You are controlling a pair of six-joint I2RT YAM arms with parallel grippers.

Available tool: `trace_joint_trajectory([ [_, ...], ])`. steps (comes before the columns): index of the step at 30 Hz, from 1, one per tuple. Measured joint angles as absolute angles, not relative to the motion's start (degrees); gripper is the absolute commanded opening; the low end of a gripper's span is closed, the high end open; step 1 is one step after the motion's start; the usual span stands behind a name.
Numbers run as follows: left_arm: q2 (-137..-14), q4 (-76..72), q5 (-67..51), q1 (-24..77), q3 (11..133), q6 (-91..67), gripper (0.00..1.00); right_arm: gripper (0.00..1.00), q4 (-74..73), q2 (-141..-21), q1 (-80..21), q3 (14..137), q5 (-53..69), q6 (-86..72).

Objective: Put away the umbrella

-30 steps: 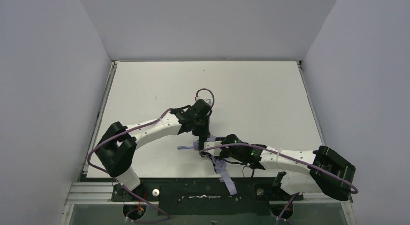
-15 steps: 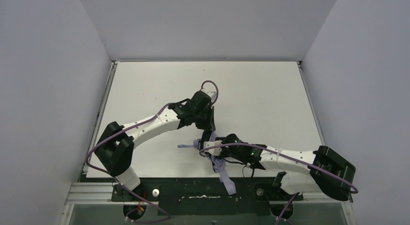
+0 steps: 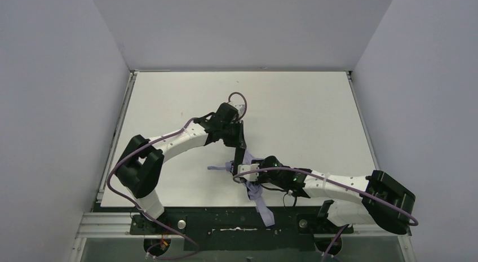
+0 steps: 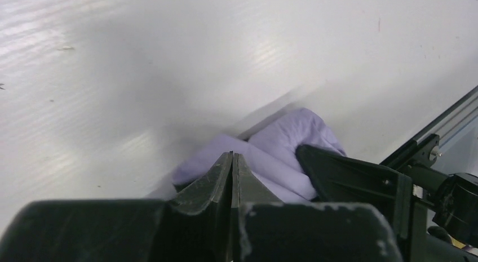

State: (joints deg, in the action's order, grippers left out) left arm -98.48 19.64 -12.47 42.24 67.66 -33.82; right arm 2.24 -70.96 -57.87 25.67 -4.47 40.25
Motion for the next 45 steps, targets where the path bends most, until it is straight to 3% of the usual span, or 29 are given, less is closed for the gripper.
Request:
trace_joint_trajectory([
  [12,-102.4,15.4,-17.5,38.1,66.6,-30.5,0.00,0.09,2.3,-69.9,-58.8,24.9,-5.1,41.4],
  [14,-102.1,15.9,-18.2,37.8,66.7,-29.3,0.10,0.09,2.3,-69.9,-58.9,24.9,-5.3,41.6],
  [16,-101.1,16.7,-18.3,36.9,66.7,-27.6,0.30,0.09,2.3,-69.8,-59.0,24.8,-5.4,42.3],
  [18,-99.2,18.1,-18.3,35.3,66.7,-25.7,0.39,0.09,2.9,-69.8,-59.0,24.3,-5.4,43.5],
  [24,-91.0,21.8,-16.4,30.7,66.7,-16.6,0.49,0.09,7.2,-68.2,-59.5,20.9,-5.4,48.1],
  [29,-92.9,27.0,-21.8,31.0,67.6,-8.0,0.58,0.08,9.8,-68.0,-60.1,19.5,-6.4,51.1],
  [38,-104.7,36.2,-29.6,31.4,69.1,0.2,0.60,0.08,10.6,-67.8,-60.8,19.1,-7.0,52.9],
  [45,-104.0,35.6,-35.3,33.3,68.0,1.8,0.61,0.08,10.7,-67.8,-60.8,19.1,-7.0,53.0],
])
